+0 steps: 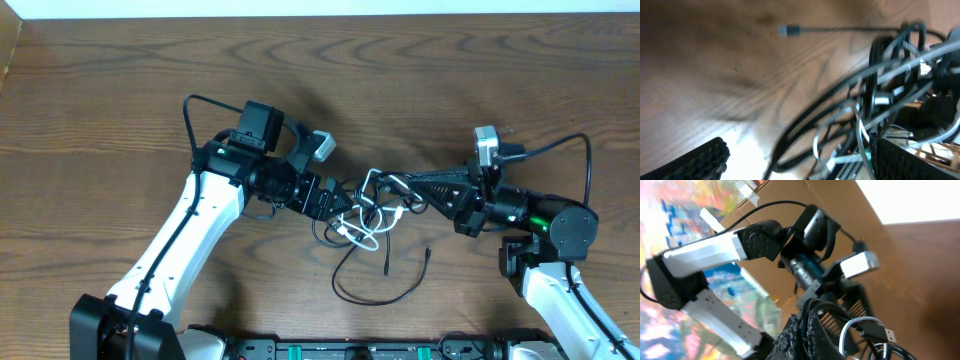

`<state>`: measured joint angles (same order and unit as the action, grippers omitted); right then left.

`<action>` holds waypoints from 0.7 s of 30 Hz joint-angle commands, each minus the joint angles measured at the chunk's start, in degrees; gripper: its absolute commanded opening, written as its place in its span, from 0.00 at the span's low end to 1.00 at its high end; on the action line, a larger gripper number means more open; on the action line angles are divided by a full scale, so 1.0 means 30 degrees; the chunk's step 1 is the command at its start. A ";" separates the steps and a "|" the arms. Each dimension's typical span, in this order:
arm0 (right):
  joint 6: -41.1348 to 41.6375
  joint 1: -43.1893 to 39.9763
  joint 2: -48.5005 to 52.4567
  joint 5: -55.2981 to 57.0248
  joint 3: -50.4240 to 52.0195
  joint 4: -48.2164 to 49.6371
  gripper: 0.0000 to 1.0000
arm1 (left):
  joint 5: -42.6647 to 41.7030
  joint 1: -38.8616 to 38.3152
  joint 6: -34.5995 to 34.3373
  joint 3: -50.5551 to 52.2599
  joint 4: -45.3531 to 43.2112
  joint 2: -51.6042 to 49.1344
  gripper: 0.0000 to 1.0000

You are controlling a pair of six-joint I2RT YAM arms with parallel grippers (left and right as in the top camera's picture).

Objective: Untangle cables

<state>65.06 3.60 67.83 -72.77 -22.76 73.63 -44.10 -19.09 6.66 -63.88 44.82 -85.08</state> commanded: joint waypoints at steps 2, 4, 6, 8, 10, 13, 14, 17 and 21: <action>0.3512 -0.0058 -0.0109 -0.0794 -0.0233 0.0197 0.01 | 0.0342 -0.0007 0.0561 -0.0029 -0.0525 0.0000 0.88; 0.3738 -0.0058 -0.0109 -0.0947 -0.0233 0.0197 0.01 | 0.0335 -0.0007 0.0561 -0.0029 -0.0772 0.0000 0.88; 0.4116 -0.0058 -0.0109 -0.0933 -0.0233 0.0197 0.01 | -0.0175 -0.0007 0.0561 -0.0029 -0.0984 0.0000 0.88; 0.4524 -0.0058 -0.0109 -0.0925 -0.0233 0.0197 0.01 | -0.1173 -0.0007 0.0568 -0.0029 -0.1319 0.0000 0.87; 0.4896 -0.0044 -0.0109 -0.0867 -0.0233 0.0197 0.01 | -0.2463 -0.0044 0.0568 -0.0029 -0.1741 -0.0007 0.84; 0.4962 -0.0044 -0.0109 -0.0714 -0.0233 0.0204 0.01 | -0.2718 -0.0408 0.0663 -0.0029 -0.2055 -0.0007 0.83; 0.4962 -0.0044 -0.0109 -0.0699 -0.0233 0.0204 0.01 | -0.2623 -0.0583 0.0947 -0.0029 -0.2040 -0.0022 0.82; 0.5107 -0.0044 -0.0109 -0.0699 -0.0233 0.0291 0.01 | -0.2572 -0.1086 0.1814 -0.0029 -0.1792 -0.0080 0.75; 0.5450 -0.0044 -0.0109 -0.0714 -0.0233 0.1173 0.01 | -0.1056 -0.1341 0.2419 -0.0029 -0.1355 -0.0095 0.68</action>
<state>79.88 3.60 67.83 -76.05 -22.79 75.48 -49.78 -22.90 11.00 -63.88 40.25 -85.08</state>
